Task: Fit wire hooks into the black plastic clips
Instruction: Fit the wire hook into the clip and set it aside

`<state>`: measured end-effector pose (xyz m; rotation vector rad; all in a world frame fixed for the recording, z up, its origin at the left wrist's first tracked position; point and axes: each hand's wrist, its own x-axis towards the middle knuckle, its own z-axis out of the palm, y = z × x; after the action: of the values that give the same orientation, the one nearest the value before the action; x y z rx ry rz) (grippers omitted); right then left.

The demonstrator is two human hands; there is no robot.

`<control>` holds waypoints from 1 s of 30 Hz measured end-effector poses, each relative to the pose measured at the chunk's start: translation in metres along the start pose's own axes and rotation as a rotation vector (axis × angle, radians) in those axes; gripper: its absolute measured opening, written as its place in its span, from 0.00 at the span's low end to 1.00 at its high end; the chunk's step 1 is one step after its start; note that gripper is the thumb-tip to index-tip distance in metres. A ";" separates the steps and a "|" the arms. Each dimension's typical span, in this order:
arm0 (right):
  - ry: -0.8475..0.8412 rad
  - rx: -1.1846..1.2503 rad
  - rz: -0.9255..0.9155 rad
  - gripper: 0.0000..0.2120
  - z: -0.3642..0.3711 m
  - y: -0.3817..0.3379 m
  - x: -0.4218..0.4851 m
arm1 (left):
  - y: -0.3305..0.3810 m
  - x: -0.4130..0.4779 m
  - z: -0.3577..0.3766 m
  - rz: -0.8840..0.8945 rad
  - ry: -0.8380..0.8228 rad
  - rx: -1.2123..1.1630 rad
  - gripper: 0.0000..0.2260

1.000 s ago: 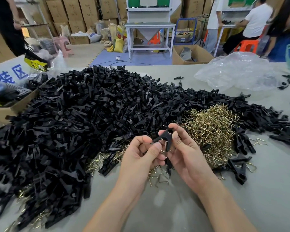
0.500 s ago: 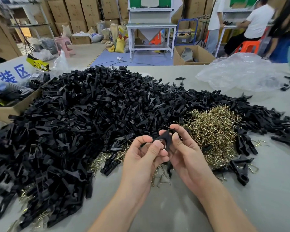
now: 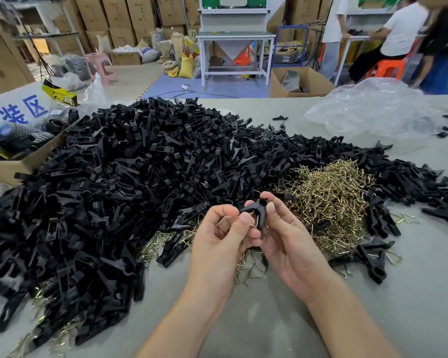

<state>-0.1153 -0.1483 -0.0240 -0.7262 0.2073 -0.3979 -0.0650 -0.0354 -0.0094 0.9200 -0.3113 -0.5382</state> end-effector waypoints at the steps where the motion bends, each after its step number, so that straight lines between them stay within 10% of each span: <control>1: 0.000 -0.005 -0.001 0.11 0.001 0.000 0.000 | -0.001 0.000 0.000 0.002 0.012 -0.002 0.07; 30: 0.152 -0.220 0.053 0.14 0.022 0.020 -0.017 | -0.015 -0.008 -0.001 0.065 -0.152 0.401 0.15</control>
<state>-0.1182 -0.1147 -0.0209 -0.9051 0.4180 -0.3832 -0.0756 -0.0379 -0.0229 1.2538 -0.5996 -0.4949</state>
